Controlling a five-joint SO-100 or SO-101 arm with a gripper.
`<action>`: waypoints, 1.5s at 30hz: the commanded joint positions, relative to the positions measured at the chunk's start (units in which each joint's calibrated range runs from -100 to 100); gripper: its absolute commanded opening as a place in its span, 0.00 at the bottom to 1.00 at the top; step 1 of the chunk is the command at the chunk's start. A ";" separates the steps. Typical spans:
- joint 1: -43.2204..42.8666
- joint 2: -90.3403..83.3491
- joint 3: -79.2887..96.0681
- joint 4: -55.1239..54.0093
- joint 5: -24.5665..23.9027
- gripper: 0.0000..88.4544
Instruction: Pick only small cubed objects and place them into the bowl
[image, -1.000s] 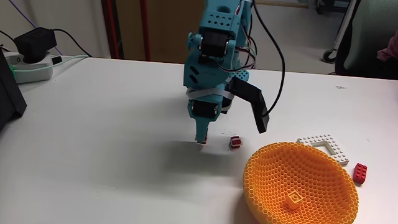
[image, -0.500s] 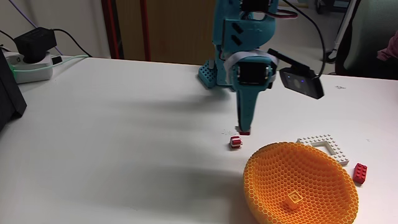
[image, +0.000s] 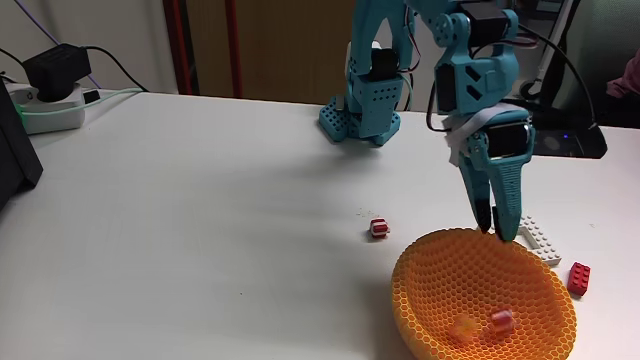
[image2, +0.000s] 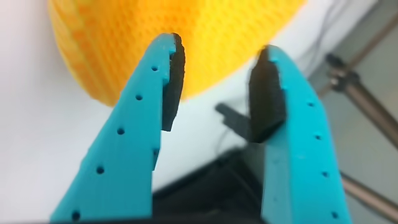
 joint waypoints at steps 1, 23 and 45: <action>0.47 -0.42 -4.42 1.43 -1.22 0.41; 21.53 -16.71 25.62 13.50 6.94 0.23; 15.94 -7.24 29.86 4.64 4.79 0.24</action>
